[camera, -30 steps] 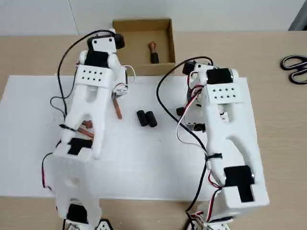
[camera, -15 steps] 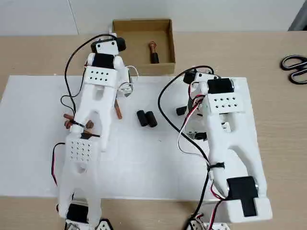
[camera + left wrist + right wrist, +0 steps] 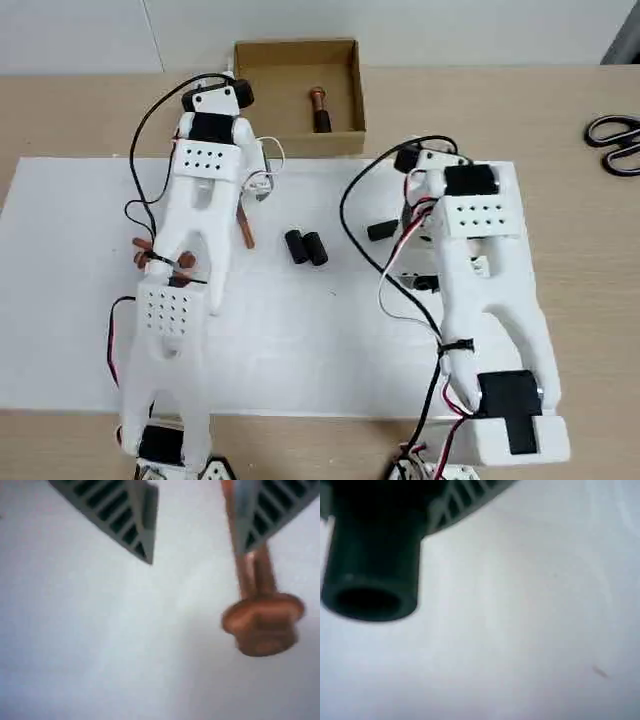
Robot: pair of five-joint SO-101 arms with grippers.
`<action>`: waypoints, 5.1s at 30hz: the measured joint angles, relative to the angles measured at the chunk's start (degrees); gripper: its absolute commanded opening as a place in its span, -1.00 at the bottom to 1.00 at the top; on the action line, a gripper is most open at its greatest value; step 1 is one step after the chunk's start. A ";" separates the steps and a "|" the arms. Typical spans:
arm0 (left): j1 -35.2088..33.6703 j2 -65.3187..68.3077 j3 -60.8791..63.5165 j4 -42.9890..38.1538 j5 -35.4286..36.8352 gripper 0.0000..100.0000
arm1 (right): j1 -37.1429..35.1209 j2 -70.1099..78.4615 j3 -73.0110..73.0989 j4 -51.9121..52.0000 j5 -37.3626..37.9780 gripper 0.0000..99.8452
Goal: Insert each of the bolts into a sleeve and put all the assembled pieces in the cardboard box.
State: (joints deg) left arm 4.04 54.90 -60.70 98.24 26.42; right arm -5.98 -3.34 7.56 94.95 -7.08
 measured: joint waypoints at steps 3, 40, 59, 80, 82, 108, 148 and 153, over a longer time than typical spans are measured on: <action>-1.85 0.00 0.00 0.00 0.00 -0.79 | 1.32 0.00 0.00 0.00 0.00 -0.99; -1.49 5.54 -0.79 -0.53 3.43 -0.99 | 1.41 0.00 0.00 0.00 0.00 -0.99; 3.43 4.31 -13.45 1.14 3.52 -0.99 | 1.41 -0.35 0.00 0.00 0.00 -0.99; 5.45 -40.79 6.15 1.14 -4.04 -0.99 | -6.15 -35.78 13.80 -1.85 0.00 -0.99; 5.89 -46.07 11.52 1.14 -4.13 -0.99 | -8.18 -39.82 17.67 -3.25 0.00 -0.99; 6.51 -124.22 94.42 -25.67 -4.57 -0.99 | -20.13 -91.96 50.81 -12.48 0.00 -0.99; 29.63 -149.63 118.51 -42.29 6.68 -0.99 | -43.60 -100.22 64.18 -30.86 1.32 -0.99; 29.63 -149.63 118.51 -42.37 6.68 -0.99 | -43.87 -100.22 64.18 -32.26 3.43 -0.99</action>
State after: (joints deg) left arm 33.67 -94.73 57.80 55.87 33.10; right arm -49.85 -103.56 71.74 62.68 -3.65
